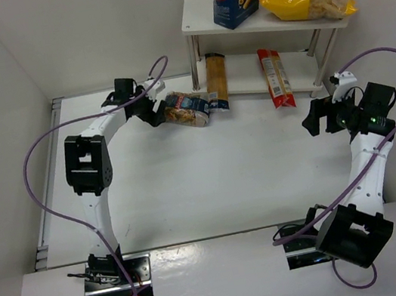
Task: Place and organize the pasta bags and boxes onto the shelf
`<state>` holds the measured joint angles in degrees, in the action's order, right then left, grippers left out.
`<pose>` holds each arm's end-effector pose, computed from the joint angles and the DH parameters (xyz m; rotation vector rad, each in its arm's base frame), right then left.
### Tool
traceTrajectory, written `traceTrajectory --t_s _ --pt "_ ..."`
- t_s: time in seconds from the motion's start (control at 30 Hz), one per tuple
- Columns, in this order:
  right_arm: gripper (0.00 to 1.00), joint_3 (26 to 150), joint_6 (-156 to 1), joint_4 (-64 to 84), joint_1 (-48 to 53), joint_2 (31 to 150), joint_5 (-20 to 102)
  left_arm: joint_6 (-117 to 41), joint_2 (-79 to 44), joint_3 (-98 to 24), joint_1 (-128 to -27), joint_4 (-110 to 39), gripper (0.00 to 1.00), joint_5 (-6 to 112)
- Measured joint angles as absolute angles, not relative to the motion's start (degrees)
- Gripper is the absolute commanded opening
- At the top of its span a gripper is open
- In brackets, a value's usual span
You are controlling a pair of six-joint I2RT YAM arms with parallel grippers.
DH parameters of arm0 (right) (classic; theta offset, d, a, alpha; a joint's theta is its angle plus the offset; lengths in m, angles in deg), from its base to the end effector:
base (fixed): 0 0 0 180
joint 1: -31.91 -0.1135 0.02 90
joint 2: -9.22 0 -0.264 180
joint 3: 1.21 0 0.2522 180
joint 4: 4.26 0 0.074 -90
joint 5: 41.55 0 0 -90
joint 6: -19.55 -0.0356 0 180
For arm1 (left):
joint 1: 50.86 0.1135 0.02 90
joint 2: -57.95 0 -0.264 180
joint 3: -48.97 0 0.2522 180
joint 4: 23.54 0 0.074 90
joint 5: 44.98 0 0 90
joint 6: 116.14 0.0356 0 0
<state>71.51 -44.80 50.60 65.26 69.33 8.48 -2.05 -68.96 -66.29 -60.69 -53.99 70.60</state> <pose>0.1876 -0.0961 0.3293 -0.1955 2.1099 0.2062 0.4943 -0.1012 0.2025 0.8679 2.0730 -0.3804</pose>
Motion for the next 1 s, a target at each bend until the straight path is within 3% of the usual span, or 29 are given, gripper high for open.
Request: traceTrajectory --t_s 0.23,0.33,0.4,0.43,0.47,0.63,0.77,1.0 --pt "0.99 71.5 -44.3 50.9 65.7 69.3 7.6 -1.1 -71.4 -68.6 -61.1 -55.8 0.92 70.3" --pt "0.99 71.5 -44.1 50.9 65.8 69.3 7.2 -0.8 -72.5 -70.6 -61.3 -56.8 0.87 70.3" --pt "0.99 71.5 -43.9 51.1 65.8 69.3 7.1 -0.8 -73.4 -72.5 -61.5 -57.9 0.67 70.2" --pt "0.99 71.5 -43.8 51.1 65.8 69.3 7.0 -0.4 -74.2 -74.0 -61.6 -58.6 0.51 70.2" --pt "0.99 71.5 -43.8 51.1 65.8 69.3 7.0 -0.9 -74.8 -74.9 -61.6 -59.2 0.25 70.2" --pt "0.99 71.5 -43.7 51.2 65.8 69.3 7.0 -0.6 -76.1 -77.7 -62.0 -61.7 0.01 70.4" --pt "0.99 71.5 -43.5 51.2 65.8 69.3 6.5 -0.5 -73.3 -72.1 -61.9 -59.3 0.0 72.2" --pt "0.99 74.2 -40.6 54.5 64.4 69.5 3.7 1.8 -54.2 -47.4 -61.5 -62.4 0.0 77.4"
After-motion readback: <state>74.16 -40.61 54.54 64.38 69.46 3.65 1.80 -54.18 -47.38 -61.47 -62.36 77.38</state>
